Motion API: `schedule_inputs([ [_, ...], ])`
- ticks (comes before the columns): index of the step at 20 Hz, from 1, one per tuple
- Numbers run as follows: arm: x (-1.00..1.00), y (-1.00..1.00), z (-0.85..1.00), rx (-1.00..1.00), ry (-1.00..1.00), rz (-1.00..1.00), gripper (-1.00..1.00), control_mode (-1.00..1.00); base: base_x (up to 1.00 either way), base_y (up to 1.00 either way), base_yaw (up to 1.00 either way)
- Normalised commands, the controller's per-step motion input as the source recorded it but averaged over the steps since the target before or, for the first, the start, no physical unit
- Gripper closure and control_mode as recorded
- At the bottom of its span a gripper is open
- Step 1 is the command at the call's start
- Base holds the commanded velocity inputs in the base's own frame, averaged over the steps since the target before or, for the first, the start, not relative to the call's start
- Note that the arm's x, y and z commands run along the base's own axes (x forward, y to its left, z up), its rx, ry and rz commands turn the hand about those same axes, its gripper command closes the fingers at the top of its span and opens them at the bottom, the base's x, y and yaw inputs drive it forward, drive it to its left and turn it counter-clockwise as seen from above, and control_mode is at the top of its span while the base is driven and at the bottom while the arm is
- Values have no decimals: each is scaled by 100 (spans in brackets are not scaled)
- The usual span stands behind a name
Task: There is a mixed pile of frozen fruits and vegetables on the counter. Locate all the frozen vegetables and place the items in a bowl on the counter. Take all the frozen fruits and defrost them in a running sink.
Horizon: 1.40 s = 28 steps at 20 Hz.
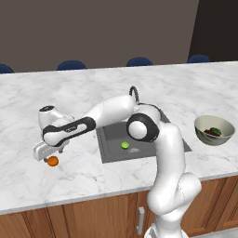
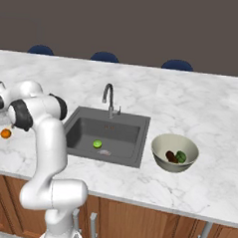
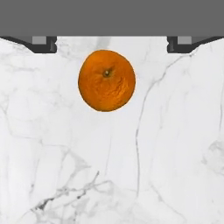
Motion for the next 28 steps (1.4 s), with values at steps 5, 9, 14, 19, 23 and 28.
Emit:
schedule_inputs([
  [5, 17, 15, -29, -5, 10, 3, -100, -100, 0, 0, 0],
  [9, -17, 0, -19, 0, 3, 0, -100, -100, 0, 0, 0],
  [14, -12, -2, -22, 0, 3, 0, -100, -100, 0, 0, 0],
  [19, 0, -24, -32, 0, 0, 0, -100, -100, 0, 0, 0],
  [23, -2, -19, -37, 0, 0, 0, -100, -100, 0, 0, 0],
  [28, 1, -2, -12, 0, 2, 1, 100, -100, 0, 0, 0],
])
